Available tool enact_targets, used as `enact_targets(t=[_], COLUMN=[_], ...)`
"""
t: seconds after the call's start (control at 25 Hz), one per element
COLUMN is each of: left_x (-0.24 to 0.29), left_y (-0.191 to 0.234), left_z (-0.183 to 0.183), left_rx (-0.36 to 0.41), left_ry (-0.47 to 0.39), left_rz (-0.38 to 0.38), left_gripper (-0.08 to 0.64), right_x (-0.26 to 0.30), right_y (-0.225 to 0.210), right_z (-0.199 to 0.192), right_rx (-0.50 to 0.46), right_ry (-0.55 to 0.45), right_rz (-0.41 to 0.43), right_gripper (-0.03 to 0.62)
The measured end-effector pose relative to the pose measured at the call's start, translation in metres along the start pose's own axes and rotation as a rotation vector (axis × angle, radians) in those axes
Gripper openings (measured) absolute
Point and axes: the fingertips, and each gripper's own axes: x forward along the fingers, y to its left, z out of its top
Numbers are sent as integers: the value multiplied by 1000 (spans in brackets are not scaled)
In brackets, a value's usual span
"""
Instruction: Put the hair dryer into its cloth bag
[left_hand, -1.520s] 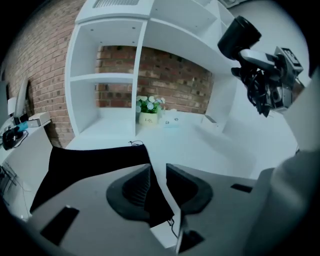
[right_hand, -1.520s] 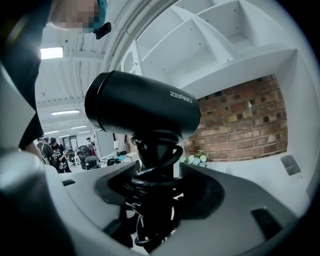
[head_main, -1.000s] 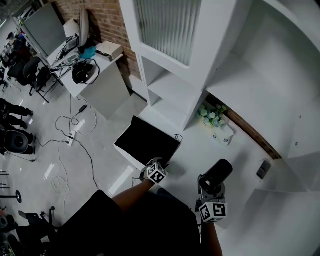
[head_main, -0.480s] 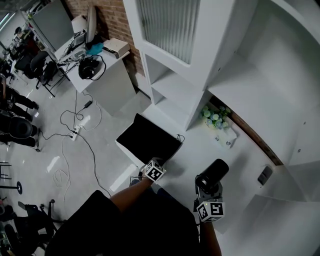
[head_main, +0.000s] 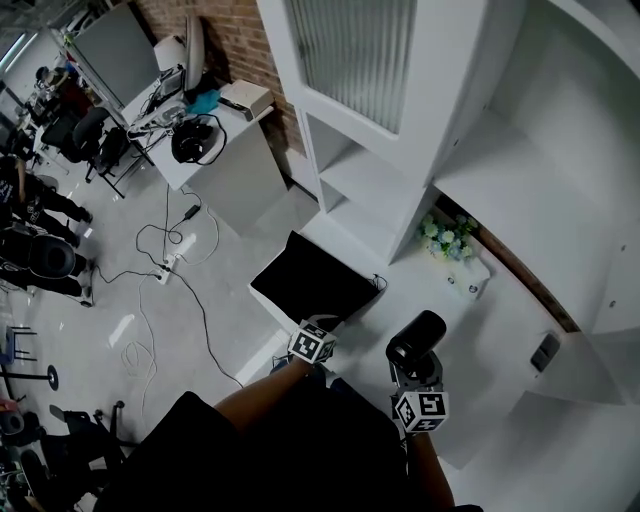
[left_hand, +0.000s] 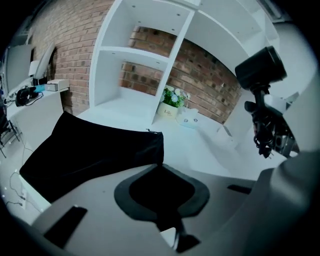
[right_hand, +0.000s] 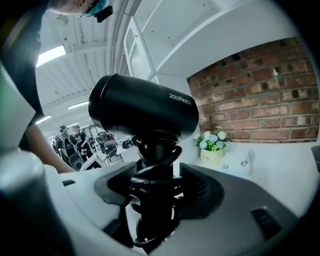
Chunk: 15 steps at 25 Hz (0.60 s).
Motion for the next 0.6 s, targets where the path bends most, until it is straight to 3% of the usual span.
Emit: enact_targets(t=[0.24,0.4,0.6], left_x=[4,12,19], left_y=[-9,-9,-14], left_z=[-16,-24,-27], left_rx=[22,118,108], left_ry=[78,138,165], left_rz=[-98,-77,-105], left_gripper=[38,38,40], right_x=[5,5,0], right_y=[5,1,-6], right_z=[-1,-1,-1], right_rx=[31,23,21], right_ry=[-1,-2,-1], right_rz=[-12,-8,-6], right_gripper=[281,281,281])
